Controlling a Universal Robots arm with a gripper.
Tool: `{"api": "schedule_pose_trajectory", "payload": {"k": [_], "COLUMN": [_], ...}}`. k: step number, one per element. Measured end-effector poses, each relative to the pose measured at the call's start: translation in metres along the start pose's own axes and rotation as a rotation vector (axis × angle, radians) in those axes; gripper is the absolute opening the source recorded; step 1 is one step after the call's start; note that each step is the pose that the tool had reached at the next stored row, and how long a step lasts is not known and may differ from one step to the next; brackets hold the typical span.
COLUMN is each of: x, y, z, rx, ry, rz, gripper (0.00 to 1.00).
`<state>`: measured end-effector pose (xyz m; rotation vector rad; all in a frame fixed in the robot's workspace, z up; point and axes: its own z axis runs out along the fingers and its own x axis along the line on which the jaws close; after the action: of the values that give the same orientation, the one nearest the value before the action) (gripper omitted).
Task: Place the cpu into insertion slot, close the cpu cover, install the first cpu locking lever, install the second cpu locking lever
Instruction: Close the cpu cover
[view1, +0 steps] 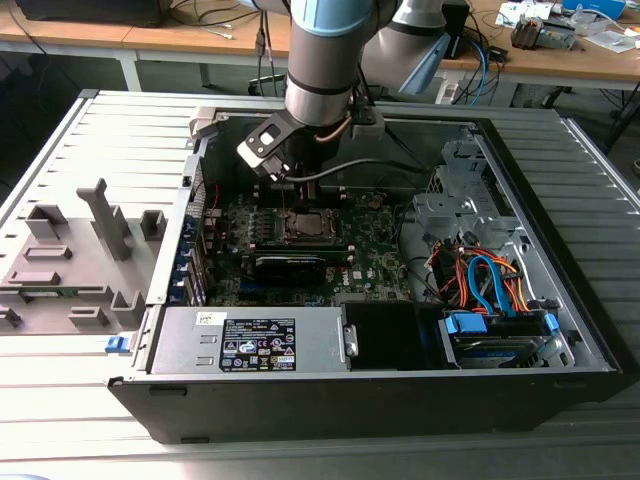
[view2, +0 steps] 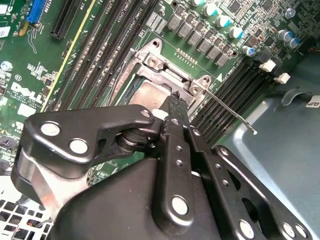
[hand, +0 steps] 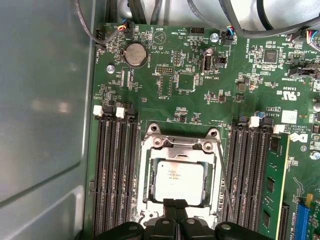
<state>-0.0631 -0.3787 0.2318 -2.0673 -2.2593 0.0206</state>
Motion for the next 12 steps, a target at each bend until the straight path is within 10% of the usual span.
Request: {"api": "schedule_pose_trajectory", "payload": {"k": [12], "x": [0.0008], "y": [-0.0010], "z": [-0.0155], "rx": [-0.0008], "ry": [0.0088], "rz": [-0.001], "gripper": [0.11]}}
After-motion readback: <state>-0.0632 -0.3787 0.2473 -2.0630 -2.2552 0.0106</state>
